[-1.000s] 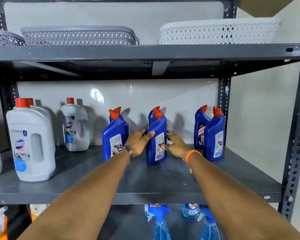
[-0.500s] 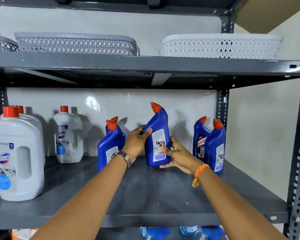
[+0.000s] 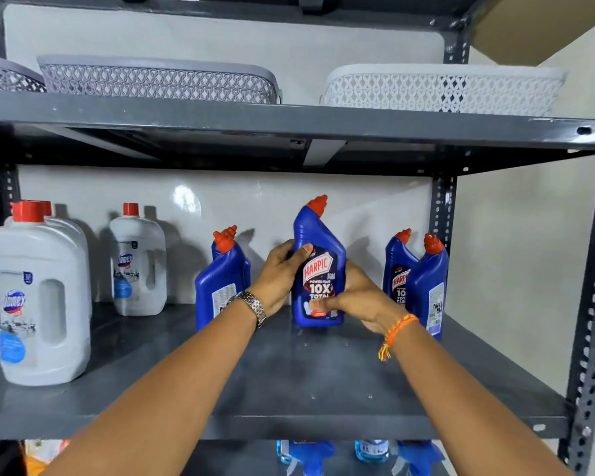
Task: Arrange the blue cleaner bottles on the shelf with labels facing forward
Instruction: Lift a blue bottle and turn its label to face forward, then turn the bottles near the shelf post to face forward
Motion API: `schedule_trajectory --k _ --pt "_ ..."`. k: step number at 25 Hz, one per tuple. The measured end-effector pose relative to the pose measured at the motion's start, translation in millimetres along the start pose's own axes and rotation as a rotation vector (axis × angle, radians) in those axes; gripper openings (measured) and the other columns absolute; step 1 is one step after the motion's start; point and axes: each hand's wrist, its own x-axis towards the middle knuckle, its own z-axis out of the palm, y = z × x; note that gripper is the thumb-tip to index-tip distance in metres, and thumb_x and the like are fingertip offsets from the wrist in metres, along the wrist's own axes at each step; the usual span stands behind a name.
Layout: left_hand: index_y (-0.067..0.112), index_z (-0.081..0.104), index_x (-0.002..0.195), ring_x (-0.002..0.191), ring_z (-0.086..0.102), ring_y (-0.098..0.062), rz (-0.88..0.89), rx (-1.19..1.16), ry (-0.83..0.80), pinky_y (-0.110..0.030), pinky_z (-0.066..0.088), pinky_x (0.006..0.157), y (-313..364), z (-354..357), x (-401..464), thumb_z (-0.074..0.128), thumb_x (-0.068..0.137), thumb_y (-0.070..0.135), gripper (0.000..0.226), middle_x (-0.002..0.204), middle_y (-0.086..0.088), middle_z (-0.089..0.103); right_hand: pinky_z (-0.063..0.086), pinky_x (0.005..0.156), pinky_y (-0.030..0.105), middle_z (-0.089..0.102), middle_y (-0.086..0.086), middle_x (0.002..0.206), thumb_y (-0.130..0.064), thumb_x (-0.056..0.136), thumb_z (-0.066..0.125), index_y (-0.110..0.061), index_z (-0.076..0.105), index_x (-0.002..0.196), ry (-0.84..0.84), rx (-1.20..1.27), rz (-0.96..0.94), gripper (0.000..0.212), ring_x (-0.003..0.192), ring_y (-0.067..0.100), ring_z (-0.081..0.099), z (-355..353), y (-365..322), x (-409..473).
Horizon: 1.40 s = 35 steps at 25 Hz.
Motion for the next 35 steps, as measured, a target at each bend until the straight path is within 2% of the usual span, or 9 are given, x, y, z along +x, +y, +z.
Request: schedule_trajectory --k 7,11,16,18,20,23,27,30,35 --pt "0.003 0.06 0.122 0.096 0.068 -0.023 -0.057 0.17 0.046 -0.026 0.057 0.071 -42 -12 10 0.056 0.097 0.011 0.026 0.111 -0.012 0.07 0.058 0.095 0.054 0.076 0.009 0.114 -0.002 0.051 0.092 -0.014 0.059 0.126 0.044 -0.079 0.116 0.083 0.107 0.027 0.072 8 51 24" --pt "0.008 0.062 0.119 0.102 0.066 -0.024 -0.099 0.159 0.03 -0.028 0.057 0.077 -58 -17 8 0.055 0.097 0.01 0.023 0.113 -0.011 0.07 0.058 0.095 0.053 0.076 0.01 0.115 0.007 0.059 0.088 -0.014 0.058 0.128 0.007 -0.084 0.153 0.078 0.108 0.027 0.072 11 59 22" --pt "0.013 0.058 0.121 0.116 0.063 -0.03 -0.121 0.223 0.026 -0.035 0.054 0.09 -49 -13 1 0.059 0.094 0.008 0.027 0.117 -0.009 0.066 0.059 0.093 0.047 0.069 0.006 0.117 -0.006 0.059 0.091 -0.014 0.046 0.125 -0.002 -0.197 0.173 0.081 0.113 0.027 0.067 3 55 7" --pt "0.012 0.052 0.129 0.111 0.061 -0.02 -0.037 0.313 0.223 -0.033 0.051 0.093 -37 -5 -12 0.066 0.089 0.007 0.042 0.115 -0.001 0.061 0.06 0.084 0.033 0.068 0.004 0.109 -0.004 0.062 0.091 -0.014 0.048 0.124 0.101 -0.213 0.12 0.076 0.107 0.024 0.069 -21 35 -22" --pt "0.016 0.055 0.118 0.091 0.063 -0.006 0.146 0.348 0.469 -0.026 0.053 0.085 -23 11 -28 0.069 0.085 0.003 0.037 0.101 0.007 0.062 0.058 0.071 0.023 0.071 0.007 0.094 0.004 0.062 0.089 -0.011 0.059 0.113 0.339 -0.152 0.002 0.061 0.087 0.023 0.073 -63 19 -61" --pt "0.018 0.059 0.1 0.073 0.064 0.002 0.216 0.312 0.341 -0.017 0.052 0.073 -18 62 -29 0.066 0.083 -0.004 0.029 0.088 0.004 0.065 0.051 0.062 0.02 0.063 0.004 0.086 0.013 0.064 0.085 -0.008 0.054 0.113 0.653 -0.057 -0.011 0.061 0.077 0.017 0.065 -132 17 -75" --pt "0.016 0.058 0.107 0.087 0.062 -0.009 -0.001 0.453 0.011 -0.03 0.053 0.087 -43 151 -3 0.077 0.081 0.018 0.032 0.091 0.01 0.061 0.053 0.069 0.031 0.062 0.02 0.117 0.031 0.068 0.067 -0.005 0.035 0.132 0.364 0.155 0.219 0.08 0.088 0.022 0.063 -164 63 -43" --pt "0.014 0.061 0.099 0.093 0.069 -0.02 -0.102 0.482 -0.032 -0.04 0.057 0.09 -75 190 19 0.08 0.077 0.032 0.035 0.1 0.0 0.071 0.058 0.085 0.045 0.068 0.023 0.121 0.033 0.067 0.064 0.005 0.042 0.138 0.144 0.135 0.262 0.079 0.11 0.039 0.068 -177 101 -28" --pt "0.021 0.062 0.092 0.104 0.07 -0.033 -0.034 0.339 0.066 -0.047 0.058 0.092 -80 191 44 0.072 0.084 0.027 0.014 0.103 -0.008 0.072 0.062 0.079 0.037 0.075 0.008 0.112 0.009 0.066 0.085 -0.012 0.061 0.121 0.242 0.026 0.16 0.064 0.104 0.027 0.072 -185 87 -29"
